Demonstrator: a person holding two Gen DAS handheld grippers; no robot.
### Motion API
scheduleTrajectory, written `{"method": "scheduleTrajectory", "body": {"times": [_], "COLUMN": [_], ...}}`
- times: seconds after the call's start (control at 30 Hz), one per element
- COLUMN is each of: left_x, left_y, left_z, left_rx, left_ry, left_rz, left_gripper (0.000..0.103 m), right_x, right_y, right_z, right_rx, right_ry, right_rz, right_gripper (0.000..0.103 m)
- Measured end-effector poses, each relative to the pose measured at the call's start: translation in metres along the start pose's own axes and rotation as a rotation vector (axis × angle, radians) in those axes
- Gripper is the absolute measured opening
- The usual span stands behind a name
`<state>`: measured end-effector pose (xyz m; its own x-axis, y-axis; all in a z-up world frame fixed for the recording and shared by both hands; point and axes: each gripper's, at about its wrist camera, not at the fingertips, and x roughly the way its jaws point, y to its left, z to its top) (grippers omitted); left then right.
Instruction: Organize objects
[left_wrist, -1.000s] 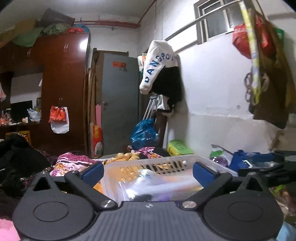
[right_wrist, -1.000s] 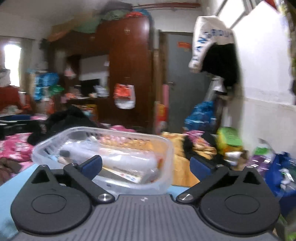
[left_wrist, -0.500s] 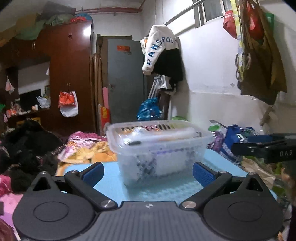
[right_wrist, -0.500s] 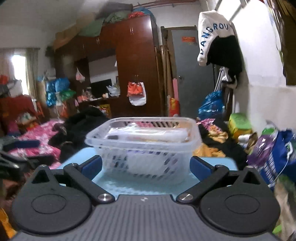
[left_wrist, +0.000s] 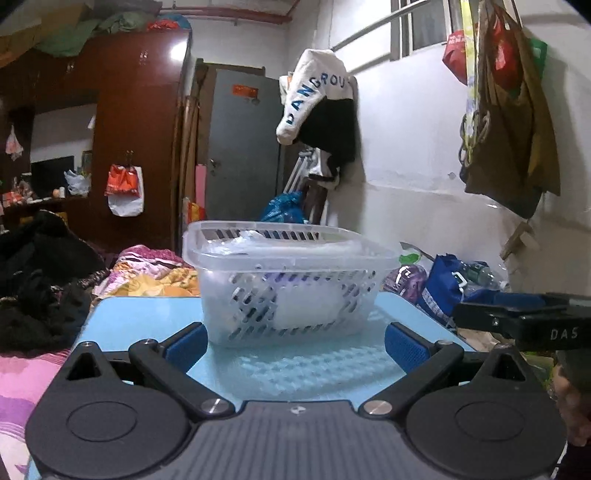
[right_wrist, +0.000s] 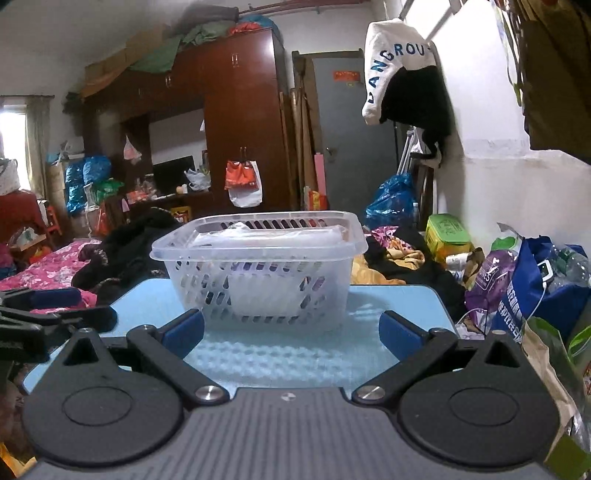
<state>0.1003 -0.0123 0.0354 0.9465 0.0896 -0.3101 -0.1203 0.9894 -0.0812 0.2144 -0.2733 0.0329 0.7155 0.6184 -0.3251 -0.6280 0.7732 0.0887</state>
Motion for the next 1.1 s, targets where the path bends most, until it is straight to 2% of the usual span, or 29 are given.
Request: {"method": "scheduleTrajectory", "body": {"times": [0.3, 1.1], "left_x": [0.001, -0.003], "left_y": [-0.006, -0.016], "left_z": [-0.002, -0.006], "left_rx": [-0.001, 0.038], "left_ry": [-0.006, -0.026], "left_rz": [0.003, 0.023], "left_gripper": [0.103, 0.103], "right_x": [-0.011, -0.007], "right_y": [0.001, 0.001], "right_z": [-0.008, -0.012], "right_rx": [0.001, -0.013], "right_ry": [-0.045, -0.011], "right_rz": [-0.013, 0.015], "right_gripper": [0.103, 0.103]}}
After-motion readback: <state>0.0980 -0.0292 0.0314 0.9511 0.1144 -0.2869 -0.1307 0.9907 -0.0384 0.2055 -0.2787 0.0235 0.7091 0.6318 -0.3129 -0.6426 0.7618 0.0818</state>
